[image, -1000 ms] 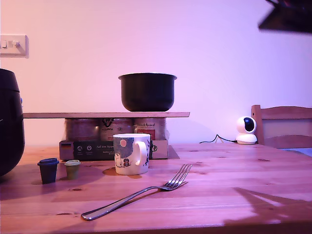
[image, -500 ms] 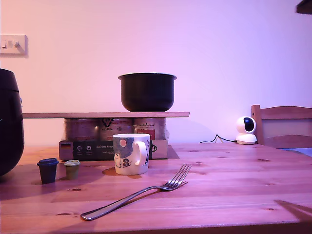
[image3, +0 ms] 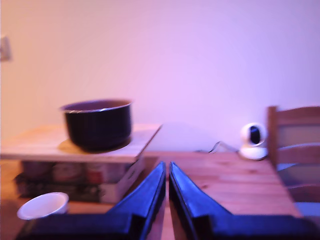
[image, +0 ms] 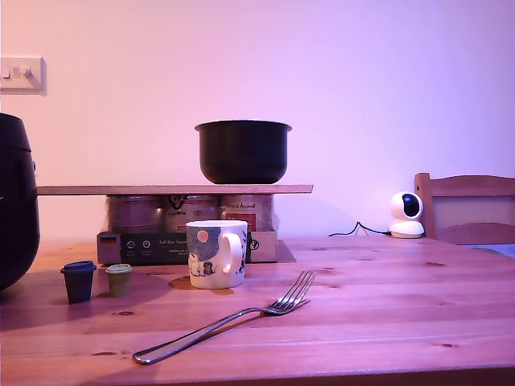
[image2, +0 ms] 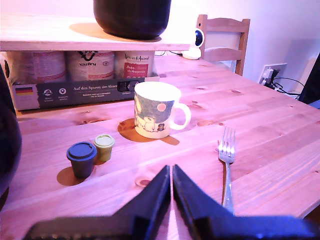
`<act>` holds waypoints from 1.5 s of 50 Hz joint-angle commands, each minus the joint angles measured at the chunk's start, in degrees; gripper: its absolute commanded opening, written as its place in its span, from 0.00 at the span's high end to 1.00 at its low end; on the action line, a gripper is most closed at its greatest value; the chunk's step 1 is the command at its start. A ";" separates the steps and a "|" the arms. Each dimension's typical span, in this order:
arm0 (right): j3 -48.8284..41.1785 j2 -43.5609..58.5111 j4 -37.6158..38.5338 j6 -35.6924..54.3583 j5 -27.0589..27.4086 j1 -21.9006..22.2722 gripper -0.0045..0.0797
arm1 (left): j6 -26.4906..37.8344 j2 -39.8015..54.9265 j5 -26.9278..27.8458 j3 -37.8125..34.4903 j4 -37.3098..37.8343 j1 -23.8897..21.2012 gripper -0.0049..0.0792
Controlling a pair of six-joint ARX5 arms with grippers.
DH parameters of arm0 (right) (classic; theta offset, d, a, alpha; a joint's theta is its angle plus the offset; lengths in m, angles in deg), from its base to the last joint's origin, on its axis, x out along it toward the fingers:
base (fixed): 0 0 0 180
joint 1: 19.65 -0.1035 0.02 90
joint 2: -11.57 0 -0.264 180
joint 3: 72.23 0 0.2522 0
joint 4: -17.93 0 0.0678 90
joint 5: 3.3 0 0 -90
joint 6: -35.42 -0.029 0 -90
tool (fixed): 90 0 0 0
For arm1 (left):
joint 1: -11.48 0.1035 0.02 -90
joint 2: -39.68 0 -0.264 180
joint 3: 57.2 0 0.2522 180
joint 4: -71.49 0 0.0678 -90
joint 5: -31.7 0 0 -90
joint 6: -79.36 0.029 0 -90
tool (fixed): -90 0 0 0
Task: Pick up the rice cooker pot, and place it on the shelf behind you
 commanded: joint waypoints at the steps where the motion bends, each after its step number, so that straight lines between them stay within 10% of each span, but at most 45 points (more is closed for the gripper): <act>1: -2.03 -0.96 0.22 -0.11 -0.31 0.76 0.96 | 0.04 -0.55 0.02 -1.75 1.68 -0.20 0.96; 75: -2.27 -3.13 2.82 -0.07 -0.90 0.68 0.96 | 0.04 -0.55 0.02 -1.75 1.68 -0.20 0.96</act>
